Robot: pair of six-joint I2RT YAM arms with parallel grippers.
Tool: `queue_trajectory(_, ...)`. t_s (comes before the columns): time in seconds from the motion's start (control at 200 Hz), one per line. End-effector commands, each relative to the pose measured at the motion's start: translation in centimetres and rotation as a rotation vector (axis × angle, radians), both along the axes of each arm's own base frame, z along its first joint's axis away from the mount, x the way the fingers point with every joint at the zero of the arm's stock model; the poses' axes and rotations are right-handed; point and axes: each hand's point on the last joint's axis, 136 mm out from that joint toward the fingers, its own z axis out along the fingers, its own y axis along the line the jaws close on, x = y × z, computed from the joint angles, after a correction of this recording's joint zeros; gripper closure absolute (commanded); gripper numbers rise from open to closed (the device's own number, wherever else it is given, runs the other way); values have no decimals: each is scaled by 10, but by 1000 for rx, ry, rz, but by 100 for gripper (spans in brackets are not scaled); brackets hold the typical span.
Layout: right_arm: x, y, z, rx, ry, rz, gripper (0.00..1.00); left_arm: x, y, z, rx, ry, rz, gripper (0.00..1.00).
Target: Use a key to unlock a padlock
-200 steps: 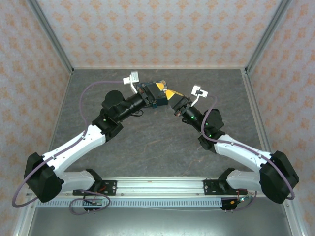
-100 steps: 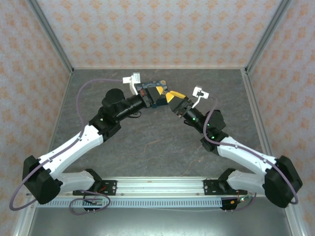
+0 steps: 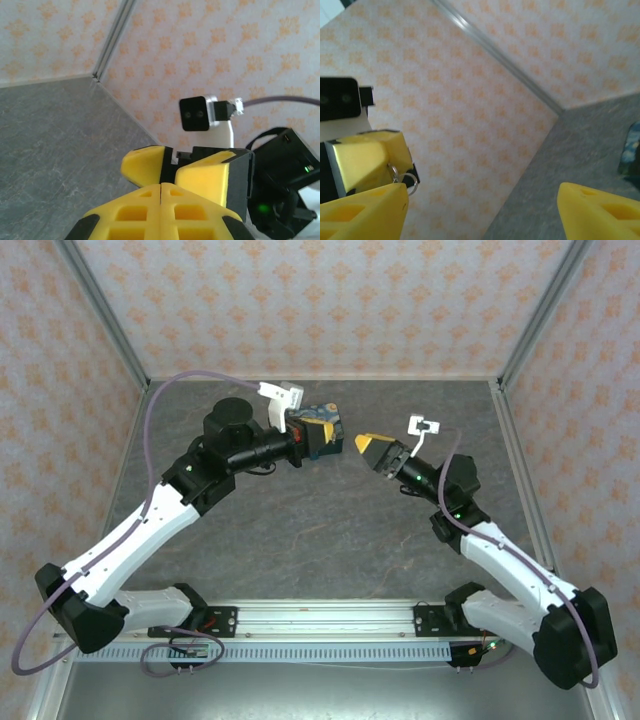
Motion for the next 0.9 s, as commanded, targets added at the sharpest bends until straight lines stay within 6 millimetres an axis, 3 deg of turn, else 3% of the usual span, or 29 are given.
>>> queue_trajectory(0.0, -24, 15, 28, 45, -62, 181, 26, -15, -6, -1, 71, -26, -98, 100)
queue_trajectory(0.39, -42, 38, 43, 23, -144, 286, 35, -17, -11, 0, 88, -32, -135, 100)
queue_trajectory(0.891, -43, 43, 40, 1, -138, 293, 59, -15, -13, -1, 87, -28, -140, 100)
